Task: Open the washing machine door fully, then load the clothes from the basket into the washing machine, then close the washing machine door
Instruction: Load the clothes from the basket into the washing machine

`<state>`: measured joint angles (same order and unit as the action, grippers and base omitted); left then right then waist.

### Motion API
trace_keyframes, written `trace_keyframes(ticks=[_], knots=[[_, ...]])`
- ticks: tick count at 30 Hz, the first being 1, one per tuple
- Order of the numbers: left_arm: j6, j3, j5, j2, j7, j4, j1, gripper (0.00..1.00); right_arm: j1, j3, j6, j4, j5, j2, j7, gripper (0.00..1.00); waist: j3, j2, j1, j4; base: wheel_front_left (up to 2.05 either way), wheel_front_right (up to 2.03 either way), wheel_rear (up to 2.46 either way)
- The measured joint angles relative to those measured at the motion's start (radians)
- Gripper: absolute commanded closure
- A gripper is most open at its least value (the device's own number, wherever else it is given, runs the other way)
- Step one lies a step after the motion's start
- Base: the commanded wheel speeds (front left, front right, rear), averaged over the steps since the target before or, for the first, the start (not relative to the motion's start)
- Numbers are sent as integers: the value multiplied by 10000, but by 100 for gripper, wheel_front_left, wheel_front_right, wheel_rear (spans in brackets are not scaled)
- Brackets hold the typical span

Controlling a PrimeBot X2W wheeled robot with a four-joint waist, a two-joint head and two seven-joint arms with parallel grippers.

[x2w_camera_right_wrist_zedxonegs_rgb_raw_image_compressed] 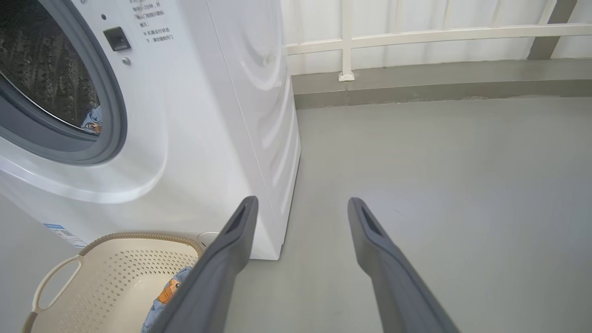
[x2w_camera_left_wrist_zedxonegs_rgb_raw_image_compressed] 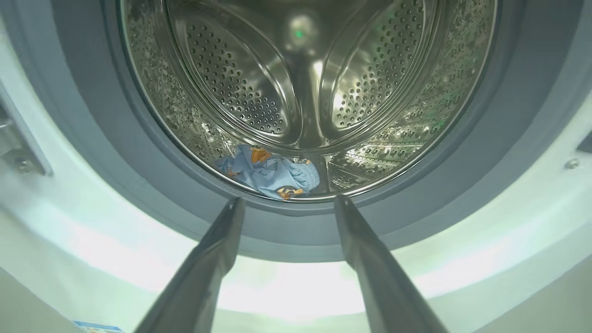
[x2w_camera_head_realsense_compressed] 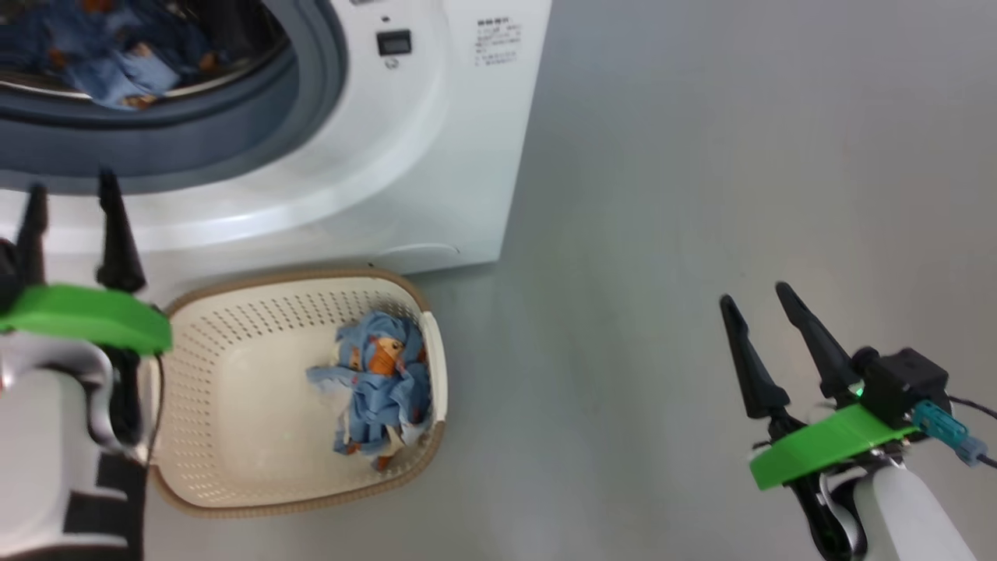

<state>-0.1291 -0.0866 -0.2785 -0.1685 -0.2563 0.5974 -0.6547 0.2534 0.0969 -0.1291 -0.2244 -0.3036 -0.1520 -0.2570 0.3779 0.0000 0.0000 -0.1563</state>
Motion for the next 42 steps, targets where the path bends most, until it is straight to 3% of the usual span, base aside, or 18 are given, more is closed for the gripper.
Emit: trace_keyframes(ticks=[21, 42], knots=[[0, 267, 90, 462, 8, -1220, 3436, 0, -1733, -508, 0, -119, -59, -462, 2, 0, -2157, 0, 1, 1036, 0, 0, 0], [0, 96, 282, 499, 10, -2466, 5627, 0, -2574, -859, 0, -75, -71, -518, 2, 0, -2920, 0, 0, 1403, 0, 0, 0]])
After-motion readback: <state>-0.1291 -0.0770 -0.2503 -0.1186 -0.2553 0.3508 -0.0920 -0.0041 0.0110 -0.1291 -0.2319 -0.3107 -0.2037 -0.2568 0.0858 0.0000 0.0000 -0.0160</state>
